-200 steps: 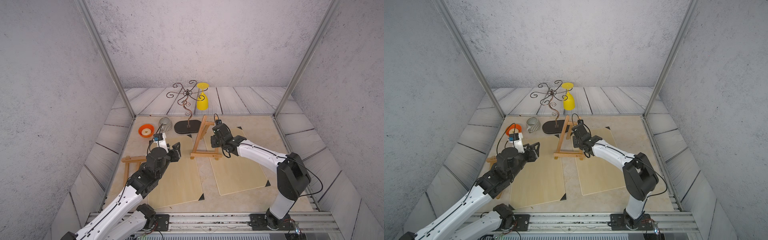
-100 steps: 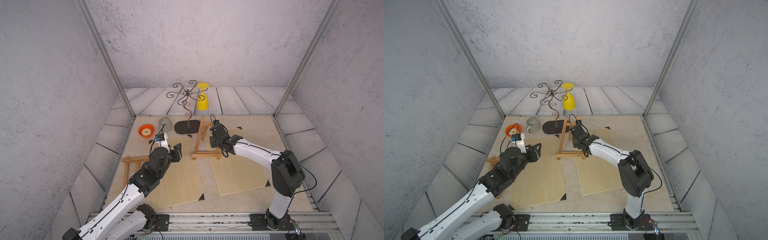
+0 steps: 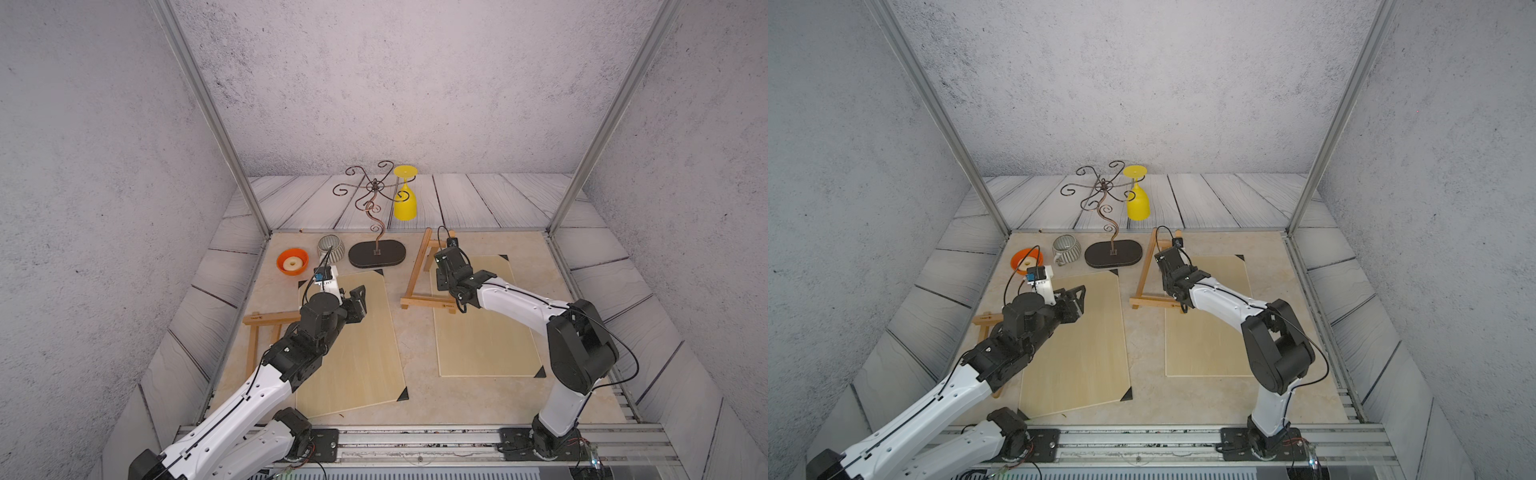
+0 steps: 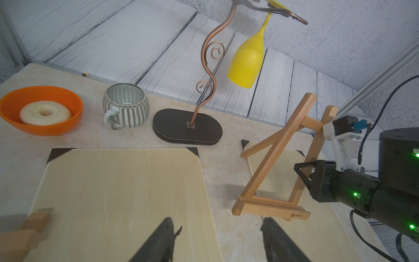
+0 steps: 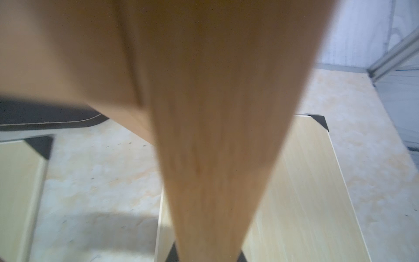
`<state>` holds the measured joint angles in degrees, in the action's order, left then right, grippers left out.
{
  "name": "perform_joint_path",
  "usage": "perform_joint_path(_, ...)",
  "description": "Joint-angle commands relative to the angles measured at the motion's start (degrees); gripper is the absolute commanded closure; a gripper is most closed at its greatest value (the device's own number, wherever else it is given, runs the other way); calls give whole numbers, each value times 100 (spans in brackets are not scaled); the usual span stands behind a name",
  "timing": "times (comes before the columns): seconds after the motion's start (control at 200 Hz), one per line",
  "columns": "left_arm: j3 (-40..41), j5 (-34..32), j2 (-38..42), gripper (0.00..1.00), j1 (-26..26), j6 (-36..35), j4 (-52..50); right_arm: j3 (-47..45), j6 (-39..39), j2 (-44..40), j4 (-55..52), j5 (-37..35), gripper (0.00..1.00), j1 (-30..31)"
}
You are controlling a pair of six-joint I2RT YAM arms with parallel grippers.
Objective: Assemble the easel
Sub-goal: Move the drawing board to the center of the board, then place the easel at the center of the board.
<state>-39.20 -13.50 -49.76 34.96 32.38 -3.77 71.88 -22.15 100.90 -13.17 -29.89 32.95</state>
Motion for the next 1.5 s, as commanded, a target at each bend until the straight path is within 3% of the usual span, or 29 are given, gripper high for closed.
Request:
perform_joint_path(0.0,36,57,-83,36,-51,-12,223,-172,142,-369,-416,-934,100,-202)
perform_joint_path(0.185,71,64,-266,36,-51,-8,533,278,-6,-370,-478,-982,100,13)
perform_joint_path(0.41,62,77,-377,36,-50,-37,691,964,-229,270,-433,-1004,100,221)
perform_joint_path(0.54,100,40,-358,36,-55,-68,747,917,-158,384,83,-714,100,229)
perform_joint_path(0.956,114,93,-412,36,-51,-133,887,856,-202,940,850,-787,100,335)
perform_joint_path(1.206,106,131,-469,36,-50,-148,892,932,-117,1258,1040,-1080,100,345)
perform_joint_path(1.496,113,93,-549,36,-51,-153,955,1014,51,1589,1242,-775,100,344)
